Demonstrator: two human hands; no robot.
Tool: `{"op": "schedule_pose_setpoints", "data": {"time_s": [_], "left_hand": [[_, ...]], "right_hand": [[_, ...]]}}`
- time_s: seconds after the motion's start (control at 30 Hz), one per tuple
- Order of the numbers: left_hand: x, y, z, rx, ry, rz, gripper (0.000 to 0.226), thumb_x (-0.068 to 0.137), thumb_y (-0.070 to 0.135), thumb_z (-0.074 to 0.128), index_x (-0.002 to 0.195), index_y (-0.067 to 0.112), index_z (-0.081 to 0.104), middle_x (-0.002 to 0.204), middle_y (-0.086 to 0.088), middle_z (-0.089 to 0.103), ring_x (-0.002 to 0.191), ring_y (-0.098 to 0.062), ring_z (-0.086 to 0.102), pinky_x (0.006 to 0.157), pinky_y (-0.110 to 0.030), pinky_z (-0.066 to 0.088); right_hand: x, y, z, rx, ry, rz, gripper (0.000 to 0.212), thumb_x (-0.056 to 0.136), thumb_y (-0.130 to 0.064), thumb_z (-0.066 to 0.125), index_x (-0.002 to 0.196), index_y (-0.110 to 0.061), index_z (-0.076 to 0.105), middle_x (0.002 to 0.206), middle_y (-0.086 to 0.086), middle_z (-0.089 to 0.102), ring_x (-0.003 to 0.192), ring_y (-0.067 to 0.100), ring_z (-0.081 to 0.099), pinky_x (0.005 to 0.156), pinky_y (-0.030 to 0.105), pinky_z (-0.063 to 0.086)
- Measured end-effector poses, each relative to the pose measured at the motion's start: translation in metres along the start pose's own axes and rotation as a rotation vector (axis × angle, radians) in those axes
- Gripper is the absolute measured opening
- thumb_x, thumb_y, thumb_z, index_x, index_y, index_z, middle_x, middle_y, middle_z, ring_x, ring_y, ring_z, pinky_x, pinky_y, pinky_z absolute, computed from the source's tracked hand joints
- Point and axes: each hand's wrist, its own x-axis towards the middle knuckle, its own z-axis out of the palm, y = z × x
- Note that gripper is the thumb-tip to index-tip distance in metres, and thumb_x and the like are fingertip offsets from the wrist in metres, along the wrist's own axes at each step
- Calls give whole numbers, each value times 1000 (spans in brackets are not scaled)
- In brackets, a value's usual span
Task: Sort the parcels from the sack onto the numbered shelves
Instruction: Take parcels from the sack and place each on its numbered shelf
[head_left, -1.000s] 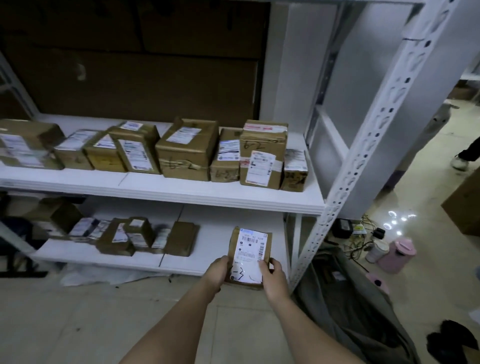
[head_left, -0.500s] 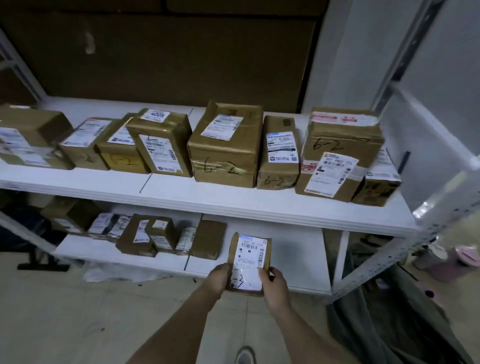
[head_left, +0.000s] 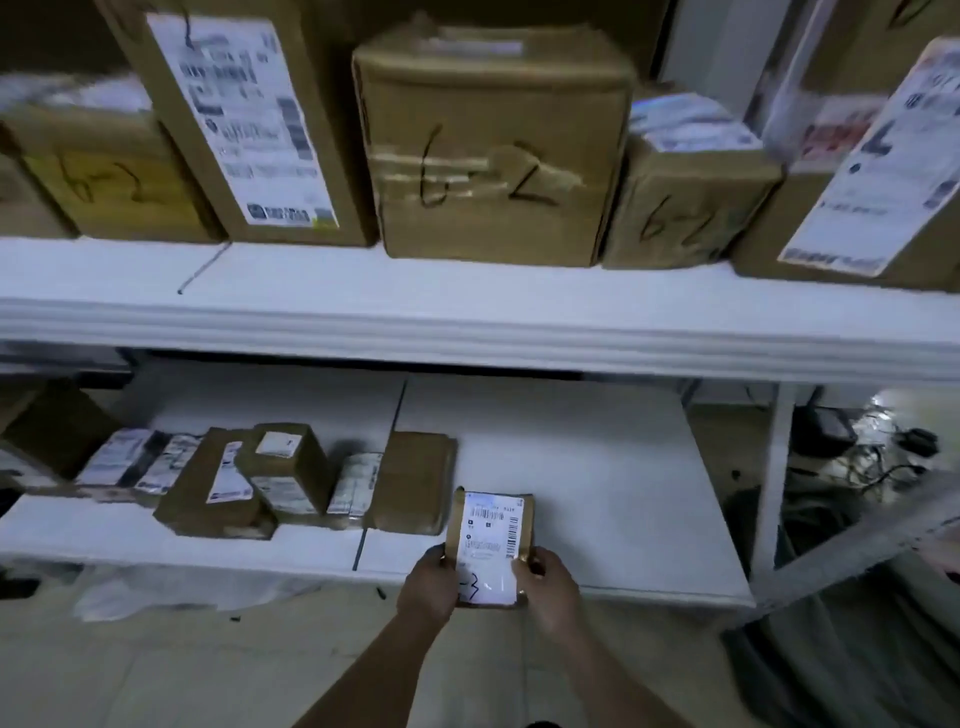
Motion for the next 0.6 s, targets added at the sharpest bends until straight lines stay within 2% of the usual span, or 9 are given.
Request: {"op": "schedule_pose_setpoints", "data": {"time_s": [0.03,0.07,0.13,0.2,0.27,0.4,0.5,0.6], "left_hand": [[13,-15,8,-25,11,20,29,101,12,36,119,8,58,97,-2,68,86,-20,61,80,-23,44],[26,-29,13,-31,23,43,28,101,14,37,117,10,59,94,-1,67,80,-18,59,78,-23,44],[50,-52,22,32,54,110,31,102,19,37,126,17,56,111,-5,67,90,-20,58,75,-22,38],[75,-75,29,55,102,168,34,102,22,40,133,18,53,123,-8,64,107,-25,59,76,-23,38],[96,-96,35,34,137,231,34,100,21,45,133,14,54,123,-10,65,111,-27,60,82,-25,42],[120,-122,40,-43,173,334,32,97,22,53,128,15,59,115,-6,69,106,-22,64,86,-28,48],[134,-134,42,-107,191,367,30,96,20,56,125,14,62,110,-5,70,101,-21,66,87,-31,50],[140,-140,46,-152,154,413,34,94,11,54,127,18,59,107,-2,70,102,-20,66,88,-32,51]], "right_hand": [[14,16,12,-11,9,-15,17,95,-23,58,110,-15,60,103,0,65,98,20,63,82,29,48],[25,27,21,-22,7,-32,18,95,-22,58,111,-15,61,104,-1,65,98,19,63,81,29,47],[48,45,39,-28,11,-70,16,95,-20,57,110,-16,60,102,-2,64,94,15,60,77,26,44],[68,60,56,-14,38,-98,21,94,-18,57,114,-14,62,103,0,65,96,17,61,82,29,47],[81,74,71,12,70,-127,25,93,-16,58,118,-11,61,106,0,65,98,17,62,85,30,47],[94,93,85,68,117,-181,28,91,-15,62,119,-13,58,101,-6,65,80,1,58,78,20,43],[100,100,91,36,141,-212,35,89,-16,66,123,-14,56,103,-3,65,87,5,57,77,18,39],[104,110,97,38,179,-208,45,87,-19,69,129,-16,54,118,-2,65,99,9,58,82,20,39]]}}
